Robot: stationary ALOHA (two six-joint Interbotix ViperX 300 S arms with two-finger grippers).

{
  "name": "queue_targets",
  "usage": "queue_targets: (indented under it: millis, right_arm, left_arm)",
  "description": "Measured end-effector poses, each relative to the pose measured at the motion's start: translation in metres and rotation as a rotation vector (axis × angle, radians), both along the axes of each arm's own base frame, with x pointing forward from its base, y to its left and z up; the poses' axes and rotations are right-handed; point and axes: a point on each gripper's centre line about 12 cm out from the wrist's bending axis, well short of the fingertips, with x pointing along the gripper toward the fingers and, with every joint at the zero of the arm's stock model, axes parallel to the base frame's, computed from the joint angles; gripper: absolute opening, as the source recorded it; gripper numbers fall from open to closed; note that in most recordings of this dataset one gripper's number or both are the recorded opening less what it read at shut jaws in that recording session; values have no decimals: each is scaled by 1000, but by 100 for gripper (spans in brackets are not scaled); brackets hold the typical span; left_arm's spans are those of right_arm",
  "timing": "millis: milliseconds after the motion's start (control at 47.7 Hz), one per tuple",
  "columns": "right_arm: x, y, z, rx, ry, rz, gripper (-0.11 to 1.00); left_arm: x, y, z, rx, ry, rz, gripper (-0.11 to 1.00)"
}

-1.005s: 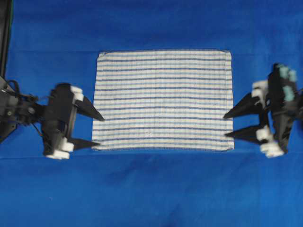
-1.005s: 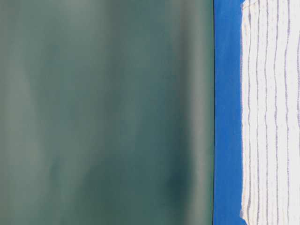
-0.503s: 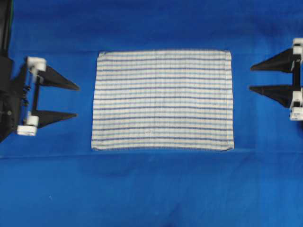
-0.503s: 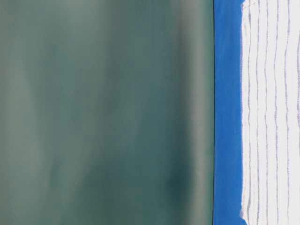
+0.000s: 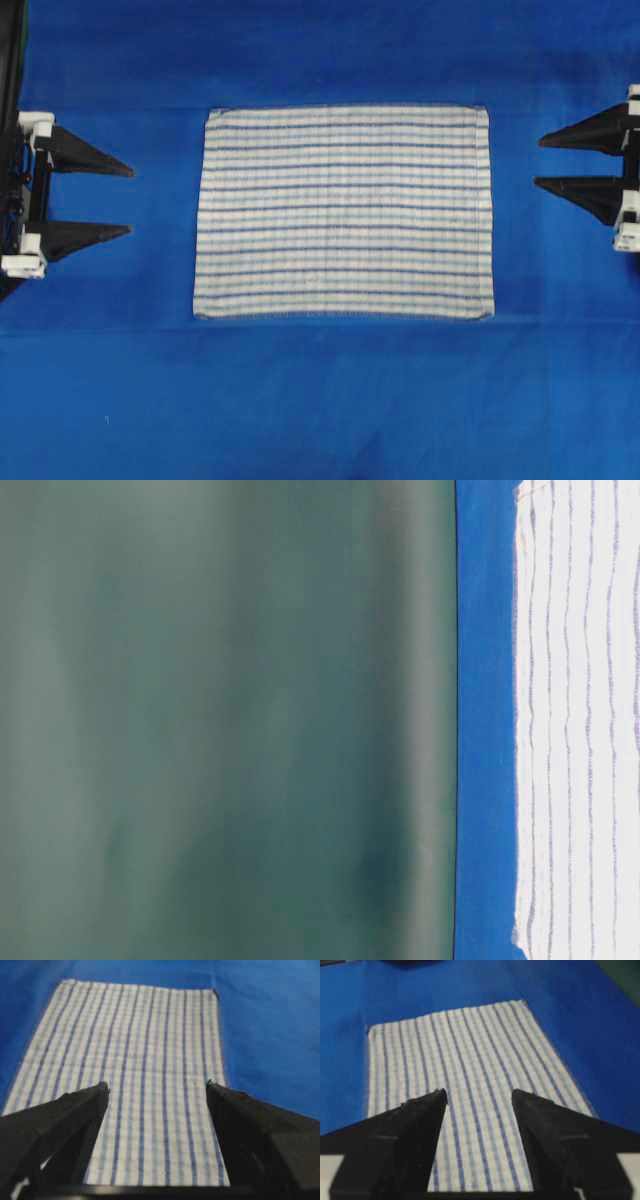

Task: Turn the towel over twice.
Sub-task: 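Open both grippers, release the towel, and retract outward, then move both grippers to the far corners again and pinch them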

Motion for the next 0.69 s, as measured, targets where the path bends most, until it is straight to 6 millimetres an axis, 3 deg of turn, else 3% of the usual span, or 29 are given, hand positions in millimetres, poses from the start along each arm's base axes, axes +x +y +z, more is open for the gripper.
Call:
queue_targets:
  millis: [356, 691]
  right_arm:
    - [4, -1, 1, 23, 8, -9, 63]
    - [29, -33, -13, 52, 141, -137, 63]
  left_arm:
    - [3, 2, 1, -4, -22, 14, 74]
    - [21, 33, -21, 0, 33, 171, 74]
